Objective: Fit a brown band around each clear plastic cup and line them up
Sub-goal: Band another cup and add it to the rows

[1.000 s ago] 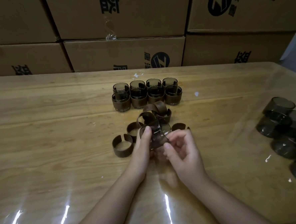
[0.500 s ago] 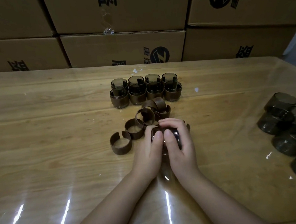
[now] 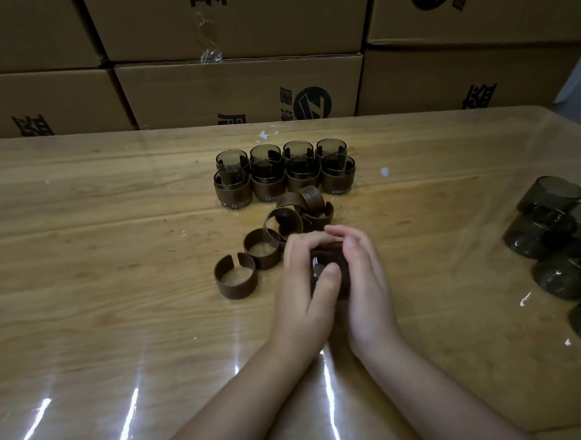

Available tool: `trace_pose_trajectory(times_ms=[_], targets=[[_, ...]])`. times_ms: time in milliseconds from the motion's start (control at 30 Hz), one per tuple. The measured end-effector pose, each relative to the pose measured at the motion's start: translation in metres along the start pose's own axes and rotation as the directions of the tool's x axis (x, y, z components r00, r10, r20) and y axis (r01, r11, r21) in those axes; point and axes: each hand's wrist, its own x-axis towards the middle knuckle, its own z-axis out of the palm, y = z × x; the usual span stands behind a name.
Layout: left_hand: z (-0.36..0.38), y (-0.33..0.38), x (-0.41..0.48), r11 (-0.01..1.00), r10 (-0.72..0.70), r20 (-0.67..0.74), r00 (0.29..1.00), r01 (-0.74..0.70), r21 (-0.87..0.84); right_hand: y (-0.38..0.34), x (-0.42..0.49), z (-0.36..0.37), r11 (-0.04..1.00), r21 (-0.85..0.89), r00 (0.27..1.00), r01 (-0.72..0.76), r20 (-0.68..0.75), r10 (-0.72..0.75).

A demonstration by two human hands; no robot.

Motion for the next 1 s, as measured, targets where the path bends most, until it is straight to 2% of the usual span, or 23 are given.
trace_pose_trajectory(times_ms=[67, 100, 200, 367, 467, 533, 600, 633, 667, 700, 733, 800, 867, 933, 1000], targets=[[0.007, 0.008, 0.001, 0.936, -0.244, -0.011, 0.970, 0.233, -0.263, 0.000, -0.002, 0.000, 0.981, -0.107, 0.987, 0.161, -0.008, -0.163], [0.008, 0.009, 0.001, 0.895, -0.318, -0.002, 0.948, 0.300, -0.329, 0.002, -0.002, -0.001, 0.958, -0.169, 0.972, 0.233, 0.003, -0.236], [0.009, 0.012, 0.005, 0.825, -0.435, 0.003, 0.901, 0.400, -0.399, 0.009, 0.001, -0.005, 0.844, -0.322, 0.899, 0.430, 0.063, -0.434], [0.007, 0.012, 0.009, 0.592, -0.648, 0.060, 0.759, 0.551, -0.588, 0.014, 0.008, -0.013, 0.651, -0.449, 0.780, 0.612, 0.208, -0.590], [0.000, 0.015, 0.011, 0.394, -0.712, 0.192, 0.675, 0.611, -0.687, 0.014, 0.010, -0.014, 0.578, -0.456, 0.728, 0.676, 0.294, -0.619], [-0.007, 0.018, 0.014, 0.286, -0.714, 0.294, 0.636, 0.648, -0.706, 0.013, 0.012, -0.014, 0.484, -0.455, 0.654, 0.747, 0.378, -0.655], [-0.016, 0.020, 0.017, 0.219, -0.710, 0.360, 0.605, 0.676, -0.704, 0.013, 0.014, -0.016, 0.376, -0.421, 0.553, 0.825, 0.471, -0.687], [-0.018, 0.019, 0.017, 0.216, -0.712, 0.370, 0.597, 0.687, -0.694, 0.013, 0.014, -0.017, 0.340, -0.411, 0.520, 0.846, 0.493, -0.697], [-0.019, 0.019, 0.016, 0.217, -0.719, 0.370, 0.588, 0.696, -0.684, 0.015, 0.013, -0.016, 0.334, -0.414, 0.516, 0.847, 0.487, -0.704], [-0.017, 0.018, 0.015, 0.227, -0.729, 0.359, 0.582, 0.701, -0.676, 0.016, 0.012, -0.014, 0.362, -0.429, 0.543, 0.828, 0.450, -0.709], [-0.013, 0.018, 0.013, 0.248, -0.740, 0.333, 0.585, 0.697, -0.673, 0.017, 0.010, -0.012, 0.420, -0.446, 0.593, 0.790, 0.386, -0.707], [-0.003, 0.018, 0.010, 0.353, -0.763, 0.206, 0.613, 0.661, -0.662, 0.018, 0.008, -0.007, 0.577, -0.443, 0.712, 0.686, 0.248, -0.657], [0.005, 0.017, 0.007, 0.564, -0.741, 0.000, 0.672, 0.623, -0.542, 0.019, 0.006, -0.005, 0.709, -0.395, 0.805, 0.585, 0.175, -0.567], [0.007, 0.019, 0.006, 0.796, -0.586, -0.174, 0.791, 0.523, -0.304, 0.019, 0.002, -0.004, 0.807, -0.321, 0.868, 0.495, 0.147, -0.474], [0.008, 0.013, 0.004, 0.918, -0.394, -0.241, 0.887, 0.367, -0.153, 0.017, -0.002, -0.001, 0.885, -0.231, 0.914, 0.405, 0.133, -0.383]])
